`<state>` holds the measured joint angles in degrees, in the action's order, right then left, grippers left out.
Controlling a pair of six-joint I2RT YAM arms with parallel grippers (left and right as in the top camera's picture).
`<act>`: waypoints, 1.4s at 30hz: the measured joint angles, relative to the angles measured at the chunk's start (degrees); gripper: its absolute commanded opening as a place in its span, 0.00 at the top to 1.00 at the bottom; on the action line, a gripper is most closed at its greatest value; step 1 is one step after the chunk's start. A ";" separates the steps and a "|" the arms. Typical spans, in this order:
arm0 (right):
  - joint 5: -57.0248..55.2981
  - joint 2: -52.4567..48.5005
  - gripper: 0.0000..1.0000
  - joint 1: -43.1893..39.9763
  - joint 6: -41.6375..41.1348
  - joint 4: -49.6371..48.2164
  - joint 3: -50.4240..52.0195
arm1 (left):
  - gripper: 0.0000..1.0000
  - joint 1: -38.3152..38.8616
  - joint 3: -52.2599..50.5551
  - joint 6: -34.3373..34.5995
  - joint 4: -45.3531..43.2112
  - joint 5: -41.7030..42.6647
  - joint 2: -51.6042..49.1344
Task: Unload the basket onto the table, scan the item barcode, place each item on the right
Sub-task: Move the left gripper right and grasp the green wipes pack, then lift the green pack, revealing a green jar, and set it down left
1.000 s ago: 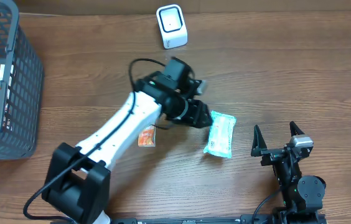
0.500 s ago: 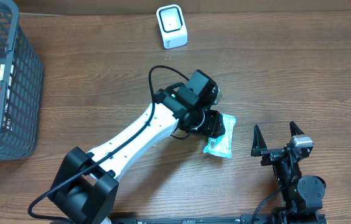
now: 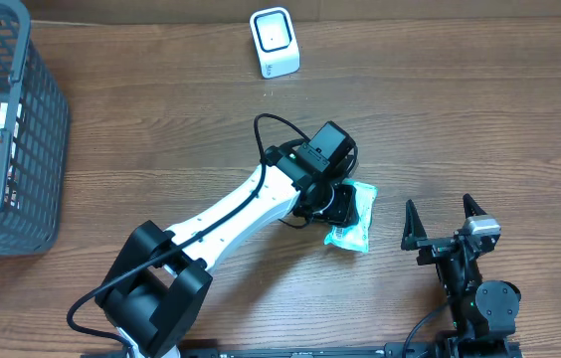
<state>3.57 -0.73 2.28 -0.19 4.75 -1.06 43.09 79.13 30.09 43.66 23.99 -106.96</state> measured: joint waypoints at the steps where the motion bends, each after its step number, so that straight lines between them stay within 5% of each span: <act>1: 0.02 0.00 0.00 0.00 -0.02 0.00 0.00 | 0.76 0.00 0.02 0.00 0.00 0.00 0.00; 6: 0.02 0.00 0.00 0.00 -0.02 0.00 0.00 | 0.84 0.00 0.15 0.02 -0.04 0.00 0.00; 8: 0.02 0.00 0.00 0.00 0.00 0.00 0.00 | 0.96 0.00 0.26 0.04 0.00 0.00 0.00; 23: 0.02 0.00 0.00 0.00 0.00 0.00 0.00 | 0.96 -1.11 0.63 0.00 -1.27 1.09 0.98; 32: 0.02 0.00 0.00 0.00 0.02 0.00 0.00 | 0.96 -5.73 0.63 -0.02 1.88 0.87 10.25; 42: 0.02 0.00 0.00 0.00 -0.02 0.00 0.00 | 0.96 -6.71 -2.03 3.13 9.01 -13.92 9.77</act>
<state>3.60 -0.73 2.28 -0.21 4.75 -1.06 36.38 77.10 33.21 52.66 10.07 -97.19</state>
